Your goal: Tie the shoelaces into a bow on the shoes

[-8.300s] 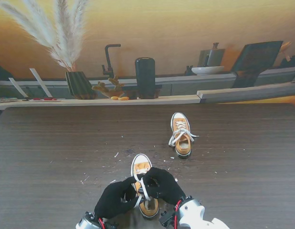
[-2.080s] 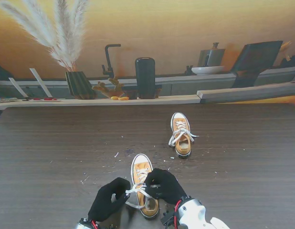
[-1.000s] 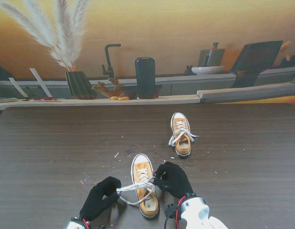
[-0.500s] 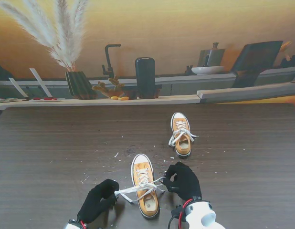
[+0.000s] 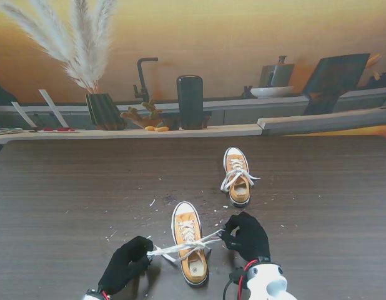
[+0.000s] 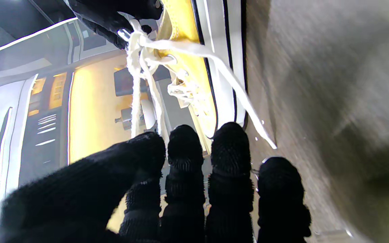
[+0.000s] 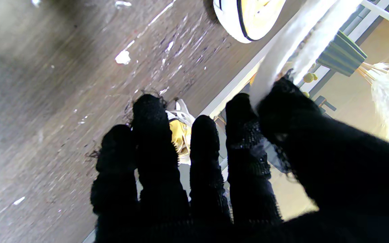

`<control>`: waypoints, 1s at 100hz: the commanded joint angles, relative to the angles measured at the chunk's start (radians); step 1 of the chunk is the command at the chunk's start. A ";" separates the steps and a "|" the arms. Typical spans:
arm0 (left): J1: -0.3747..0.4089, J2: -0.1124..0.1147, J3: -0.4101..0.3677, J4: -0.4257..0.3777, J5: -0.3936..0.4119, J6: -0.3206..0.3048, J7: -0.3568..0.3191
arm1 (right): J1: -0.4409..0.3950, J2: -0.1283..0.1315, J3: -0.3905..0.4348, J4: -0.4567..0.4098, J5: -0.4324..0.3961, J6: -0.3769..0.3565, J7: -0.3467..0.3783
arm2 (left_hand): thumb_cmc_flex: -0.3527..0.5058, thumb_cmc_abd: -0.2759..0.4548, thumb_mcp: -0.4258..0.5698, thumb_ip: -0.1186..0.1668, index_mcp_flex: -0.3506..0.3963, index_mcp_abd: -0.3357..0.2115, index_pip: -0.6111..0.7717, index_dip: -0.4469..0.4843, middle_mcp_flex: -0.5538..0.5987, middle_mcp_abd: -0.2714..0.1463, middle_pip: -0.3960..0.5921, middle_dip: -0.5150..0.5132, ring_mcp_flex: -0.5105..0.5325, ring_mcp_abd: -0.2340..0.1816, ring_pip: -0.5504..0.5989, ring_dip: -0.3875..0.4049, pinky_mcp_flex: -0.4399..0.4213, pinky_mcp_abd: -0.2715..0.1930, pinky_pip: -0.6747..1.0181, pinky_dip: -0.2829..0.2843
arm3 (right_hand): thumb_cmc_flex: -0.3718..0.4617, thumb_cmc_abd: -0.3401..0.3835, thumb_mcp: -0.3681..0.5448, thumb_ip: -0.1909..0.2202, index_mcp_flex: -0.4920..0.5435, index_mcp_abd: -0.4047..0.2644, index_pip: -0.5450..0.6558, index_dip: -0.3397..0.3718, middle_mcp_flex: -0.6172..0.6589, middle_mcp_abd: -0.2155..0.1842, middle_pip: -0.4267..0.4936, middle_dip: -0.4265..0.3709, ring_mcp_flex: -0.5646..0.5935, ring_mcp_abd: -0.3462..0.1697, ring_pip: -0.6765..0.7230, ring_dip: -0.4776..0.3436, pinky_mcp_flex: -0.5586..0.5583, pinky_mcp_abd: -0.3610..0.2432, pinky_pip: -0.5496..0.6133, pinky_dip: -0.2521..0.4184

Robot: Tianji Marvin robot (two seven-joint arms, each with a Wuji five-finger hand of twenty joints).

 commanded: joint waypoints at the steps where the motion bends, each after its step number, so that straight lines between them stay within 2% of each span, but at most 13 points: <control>1: 0.013 0.004 -0.003 -0.006 0.000 0.007 -0.018 | -0.001 -0.002 0.005 0.003 0.002 0.007 0.009 | -0.003 0.014 -0.001 0.017 -0.018 -0.088 0.016 0.024 0.004 -0.016 -0.008 0.025 -0.024 -0.007 0.003 0.037 -0.008 0.012 0.000 0.022 | 0.040 0.002 0.046 0.004 -0.015 -0.003 0.033 0.012 -0.013 0.013 0.016 -0.010 0.035 0.021 -0.003 -0.003 0.000 0.008 0.022 -0.005; 78: 0.050 0.003 -0.045 -0.016 0.006 0.050 -0.017 | -0.008 -0.003 0.037 0.013 0.008 0.060 0.022 | -0.004 0.015 0.004 0.028 -0.017 -0.079 0.020 0.025 0.003 -0.012 -0.007 0.026 -0.024 -0.002 0.003 0.037 -0.008 0.016 -0.002 0.022 | 0.059 0.004 0.049 0.004 -0.020 0.045 0.044 0.007 -0.008 0.025 0.020 -0.019 0.044 0.020 0.002 0.001 0.013 0.008 0.029 -0.011; 95: 0.057 0.001 -0.052 -0.022 0.014 0.060 -0.007 | -0.010 -0.002 0.040 0.012 0.009 0.068 0.025 | -0.007 0.014 0.006 0.032 -0.016 -0.078 0.023 0.027 0.003 -0.011 -0.005 0.025 -0.023 -0.002 0.004 0.037 -0.007 0.016 -0.001 0.022 | 0.057 0.005 0.047 0.004 -0.021 0.041 0.045 0.006 -0.003 0.026 0.021 -0.021 0.047 0.021 0.004 0.002 0.018 0.008 0.031 -0.012; 100: 0.058 0.002 -0.054 -0.024 0.015 0.061 -0.011 | -0.010 -0.003 0.039 0.013 0.010 0.065 0.025 | -0.004 0.017 -0.004 0.026 -0.022 -0.082 0.013 0.020 0.001 -0.009 -0.007 0.024 -0.026 -0.001 0.002 0.037 -0.009 0.016 -0.002 0.022 | 0.051 0.007 0.043 0.004 -0.023 0.017 0.043 0.004 0.001 0.024 0.021 -0.022 0.048 0.019 0.005 0.003 0.020 0.010 0.032 -0.012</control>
